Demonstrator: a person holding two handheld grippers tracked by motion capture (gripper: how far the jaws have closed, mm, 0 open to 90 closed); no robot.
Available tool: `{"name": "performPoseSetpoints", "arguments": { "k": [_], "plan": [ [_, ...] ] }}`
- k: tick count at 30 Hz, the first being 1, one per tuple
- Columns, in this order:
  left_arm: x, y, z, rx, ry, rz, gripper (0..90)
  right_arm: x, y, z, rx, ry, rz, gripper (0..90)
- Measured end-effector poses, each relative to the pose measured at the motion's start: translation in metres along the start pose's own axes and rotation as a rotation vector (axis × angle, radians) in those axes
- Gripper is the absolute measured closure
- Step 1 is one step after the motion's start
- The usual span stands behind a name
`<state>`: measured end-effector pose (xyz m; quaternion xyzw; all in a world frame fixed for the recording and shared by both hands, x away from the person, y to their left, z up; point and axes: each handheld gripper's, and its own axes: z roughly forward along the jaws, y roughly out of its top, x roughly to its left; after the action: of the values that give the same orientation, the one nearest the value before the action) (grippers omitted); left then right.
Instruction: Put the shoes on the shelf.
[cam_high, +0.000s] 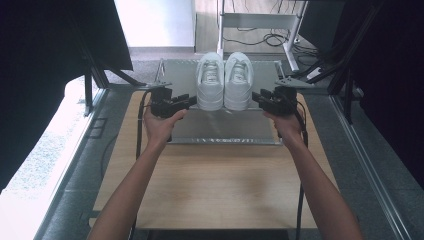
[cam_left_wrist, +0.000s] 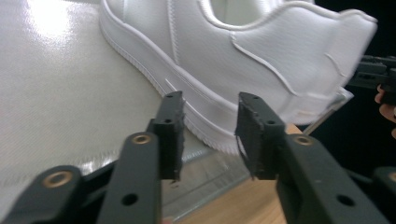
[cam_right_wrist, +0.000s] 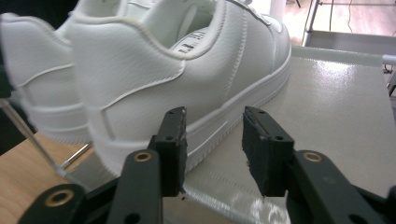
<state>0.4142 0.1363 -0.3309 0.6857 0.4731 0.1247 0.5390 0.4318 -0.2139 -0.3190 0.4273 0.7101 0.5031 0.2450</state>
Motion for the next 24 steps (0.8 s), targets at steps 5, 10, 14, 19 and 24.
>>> {"name": "performPoseSetpoints", "arguments": {
  "k": [5, 10, 14, 19, 24],
  "plan": [
    [-0.002, -0.023, -0.021, -0.006, -0.065, 0.002, 52.7, 0.006, -0.011, -0.016, 0.003, 0.025, -0.015, 53.0],
    [-0.002, -0.043, -0.033, 0.002, -0.073, 0.022, 49.8, 0.008, -0.029, -0.031, -0.013, 0.045, -0.021, 52.2],
    [-0.006, -0.064, -0.05, -0.005, -0.083, 0.05, 47.1, 0.009, -0.05, -0.056, -0.046, 0.091, -0.029, 52.4],
    [-0.012, -0.081, -0.062, 0.003, -0.086, 0.08, 46.2, 0.008, -0.065, -0.076, -0.068, 0.128, -0.022, 52.6],
    [-0.015, -0.103, -0.071, 0.028, -0.11, 0.076, 45.4, 0.011, -0.086, -0.095, -0.071, 0.13, -0.043, 52.4]
  ]
}}
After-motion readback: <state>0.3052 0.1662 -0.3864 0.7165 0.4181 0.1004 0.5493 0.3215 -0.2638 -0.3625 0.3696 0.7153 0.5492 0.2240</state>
